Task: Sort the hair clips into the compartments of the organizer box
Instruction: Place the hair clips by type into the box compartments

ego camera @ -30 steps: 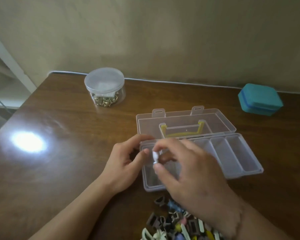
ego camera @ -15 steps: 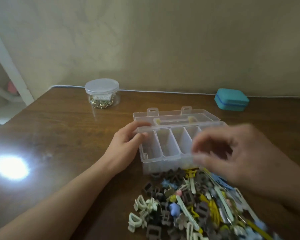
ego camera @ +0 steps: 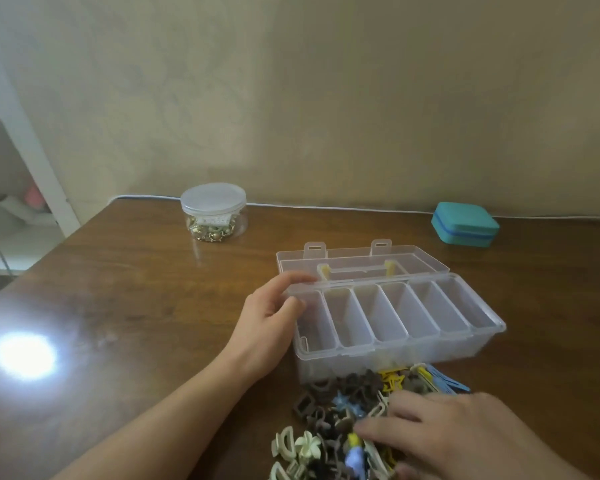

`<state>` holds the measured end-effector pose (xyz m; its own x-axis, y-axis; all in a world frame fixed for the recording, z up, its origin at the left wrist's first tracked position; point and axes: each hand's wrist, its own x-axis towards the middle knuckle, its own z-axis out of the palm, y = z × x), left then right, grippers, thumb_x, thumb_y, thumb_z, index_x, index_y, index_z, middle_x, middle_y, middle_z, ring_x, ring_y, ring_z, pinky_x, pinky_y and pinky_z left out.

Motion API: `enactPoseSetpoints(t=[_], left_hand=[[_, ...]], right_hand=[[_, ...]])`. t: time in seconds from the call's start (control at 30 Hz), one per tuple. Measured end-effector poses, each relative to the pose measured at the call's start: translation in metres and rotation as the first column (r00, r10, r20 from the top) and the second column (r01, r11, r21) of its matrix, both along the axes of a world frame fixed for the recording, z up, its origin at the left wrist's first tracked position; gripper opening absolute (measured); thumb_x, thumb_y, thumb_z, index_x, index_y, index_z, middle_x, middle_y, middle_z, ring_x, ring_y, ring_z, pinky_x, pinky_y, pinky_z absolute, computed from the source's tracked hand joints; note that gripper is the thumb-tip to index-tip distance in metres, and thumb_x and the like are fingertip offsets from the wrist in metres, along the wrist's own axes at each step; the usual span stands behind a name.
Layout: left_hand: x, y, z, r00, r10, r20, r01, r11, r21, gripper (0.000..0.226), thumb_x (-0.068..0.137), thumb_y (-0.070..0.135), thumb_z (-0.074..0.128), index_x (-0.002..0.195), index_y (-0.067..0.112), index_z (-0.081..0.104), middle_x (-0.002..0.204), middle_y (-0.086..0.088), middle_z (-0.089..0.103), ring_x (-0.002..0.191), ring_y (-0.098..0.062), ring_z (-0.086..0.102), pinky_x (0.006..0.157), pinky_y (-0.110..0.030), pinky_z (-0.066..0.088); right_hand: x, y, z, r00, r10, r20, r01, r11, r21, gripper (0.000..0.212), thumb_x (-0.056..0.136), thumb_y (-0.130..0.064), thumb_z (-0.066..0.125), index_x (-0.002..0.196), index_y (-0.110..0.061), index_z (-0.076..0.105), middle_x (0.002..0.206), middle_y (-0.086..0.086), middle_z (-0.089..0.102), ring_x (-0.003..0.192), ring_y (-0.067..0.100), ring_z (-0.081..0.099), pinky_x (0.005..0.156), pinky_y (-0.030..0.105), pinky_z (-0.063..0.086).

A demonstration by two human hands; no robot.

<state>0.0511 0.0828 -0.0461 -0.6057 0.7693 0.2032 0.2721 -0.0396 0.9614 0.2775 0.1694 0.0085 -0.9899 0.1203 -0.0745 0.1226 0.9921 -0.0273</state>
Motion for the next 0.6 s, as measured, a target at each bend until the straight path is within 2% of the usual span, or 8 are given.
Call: enactPoseSetpoints(t=[0.03,0.1,0.17,0.3,0.4,0.47,0.6], left_hand=[[0.000,0.001,0.000,1.000,0.008,0.001,-0.008,1.000,0.006,0.027,0.094,0.018,0.050,0.109,0.024,0.072,0.093,0.006,0.076,0.085,-0.003,0.070,0.069,-0.014,0.051],[-0.002,0.003,-0.001,1.000,0.026,-0.016,-0.026,1.000,0.004,0.024,0.102,0.014,0.050,0.107,0.020,0.073,0.096,0.004,0.077,0.088,-0.005,0.072,0.071,-0.014,0.052],[-0.003,0.003,-0.002,0.999,0.034,-0.012,-0.034,0.999,-0.011,0.024,0.102,0.013,0.051,0.107,0.019,0.073,0.095,0.003,0.077,0.087,-0.006,0.073,0.071,-0.016,0.053],[-0.004,0.001,-0.003,1.000,0.008,0.007,-0.008,1.000,-0.027,0.027,0.091,0.018,0.053,0.111,0.024,0.071,0.087,-0.005,0.077,0.081,-0.013,0.074,0.069,-0.021,0.056],[-0.004,0.003,-0.004,1.000,0.021,0.013,-0.021,0.999,-0.030,0.028,0.095,0.006,0.052,0.111,0.020,0.071,0.081,-0.003,0.078,0.078,-0.012,0.075,0.067,-0.018,0.055],[-0.004,0.004,-0.002,0.999,0.025,0.022,-0.025,0.999,-0.030,0.029,0.095,0.002,0.051,0.110,0.017,0.071,0.080,0.000,0.078,0.077,-0.009,0.075,0.065,-0.016,0.053],[-0.005,0.003,-0.002,0.999,0.021,0.025,-0.020,0.999,-0.034,0.030,0.095,0.003,0.051,0.110,0.019,0.071,0.085,-0.002,0.079,0.081,-0.012,0.075,0.068,-0.020,0.056]], right_hand=[[-0.001,-0.001,-0.005,0.998,0.017,-0.057,-0.015,1.000,0.027,0.032,0.075,-0.056,0.042,0.106,-0.055,0.051,0.078,-0.027,0.052,0.057,-0.012,0.052,0.042,0.001,0.009],[-0.002,-0.001,-0.013,0.996,0.040,-0.080,-0.039,0.999,0.012,0.021,0.077,-0.053,0.045,0.096,-0.052,0.052,0.076,-0.026,0.052,0.055,-0.010,0.052,0.033,0.006,0.024],[-0.002,-0.001,-0.014,0.994,0.047,-0.099,-0.049,0.999,-0.018,0.013,0.077,-0.052,0.047,0.089,-0.050,0.052,0.076,-0.025,0.052,0.056,-0.010,0.052,0.033,0.006,0.034],[-0.003,0.000,-0.012,0.994,0.005,-0.105,-0.013,0.997,-0.072,0.014,0.077,-0.052,0.049,0.091,-0.050,0.052,0.081,-0.025,0.052,0.065,-0.011,0.053,0.040,0.007,0.040],[0.000,0.002,-0.011,0.989,0.014,-0.147,-0.038,0.986,-0.162,0.012,0.078,-0.050,0.055,0.090,-0.047,0.057,0.079,-0.024,0.055,0.065,-0.008,0.053,0.044,0.008,0.036],[0.003,0.003,-0.007,0.992,0.043,-0.118,-0.065,0.978,-0.196,0.014,0.078,-0.053,0.058,0.090,-0.046,0.060,0.079,-0.025,0.058,0.066,-0.009,0.053,0.045,0.008,0.035],[0.007,0.002,-0.007,0.997,0.064,-0.037,-0.070,0.977,-0.204,0.025,0.076,-0.062,0.057,0.097,-0.050,0.061,0.082,-0.028,0.060,0.069,-0.010,0.057,0.043,0.012,0.041]])
